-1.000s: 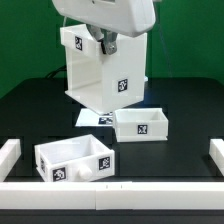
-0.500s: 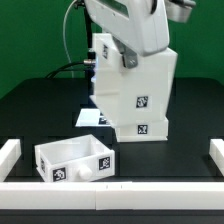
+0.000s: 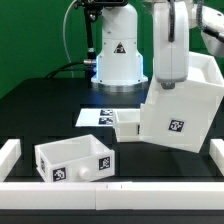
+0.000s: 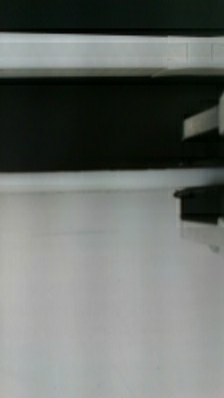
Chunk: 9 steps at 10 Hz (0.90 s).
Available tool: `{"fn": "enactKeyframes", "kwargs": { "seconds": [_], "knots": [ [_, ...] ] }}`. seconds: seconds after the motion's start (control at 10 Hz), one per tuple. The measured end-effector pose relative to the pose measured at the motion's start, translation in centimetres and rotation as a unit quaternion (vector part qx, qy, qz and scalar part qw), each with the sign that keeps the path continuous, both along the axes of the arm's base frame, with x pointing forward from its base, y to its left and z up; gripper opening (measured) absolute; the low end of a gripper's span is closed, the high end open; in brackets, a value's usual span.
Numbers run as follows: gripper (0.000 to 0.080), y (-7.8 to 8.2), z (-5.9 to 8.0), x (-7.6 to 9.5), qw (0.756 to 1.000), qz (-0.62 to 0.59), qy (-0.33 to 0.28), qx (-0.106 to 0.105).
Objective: Assemble drawer
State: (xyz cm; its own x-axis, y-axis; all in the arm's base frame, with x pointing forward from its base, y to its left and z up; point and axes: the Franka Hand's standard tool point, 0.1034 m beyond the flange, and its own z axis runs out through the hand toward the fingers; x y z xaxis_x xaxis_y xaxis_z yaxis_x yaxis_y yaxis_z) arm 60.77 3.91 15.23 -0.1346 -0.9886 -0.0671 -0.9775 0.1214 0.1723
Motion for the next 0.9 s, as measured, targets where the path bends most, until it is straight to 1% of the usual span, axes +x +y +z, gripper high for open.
{"fn": "enactKeyframes", "kwargs": {
  "seconds": [0.1,0.2,0.3,0.4,0.6,0.7,0.9],
  "knots": [
    [0.0034,0.1,-0.1,0.0,1.000,0.002,0.000,0.000],
    [0.0034,0.2,-0.5,0.1,1.000,0.000,-0.007,-0.004],
    [0.0034,0.7,-1.7,-0.4,1.000,0.001,-0.009,-0.010],
    [0.0034,1.1,-2.6,-0.5,1.000,0.006,0.006,-0.014],
    [0.0034,1.9,-3.8,1.3,1.000,0.001,0.005,-0.027],
    [0.0034,2.4,-4.0,2.1,1.000,0.006,0.001,-0.030],
    [0.0034,2.9,-3.8,4.2,0.999,0.021,-0.015,-0.040]
  ]
}}
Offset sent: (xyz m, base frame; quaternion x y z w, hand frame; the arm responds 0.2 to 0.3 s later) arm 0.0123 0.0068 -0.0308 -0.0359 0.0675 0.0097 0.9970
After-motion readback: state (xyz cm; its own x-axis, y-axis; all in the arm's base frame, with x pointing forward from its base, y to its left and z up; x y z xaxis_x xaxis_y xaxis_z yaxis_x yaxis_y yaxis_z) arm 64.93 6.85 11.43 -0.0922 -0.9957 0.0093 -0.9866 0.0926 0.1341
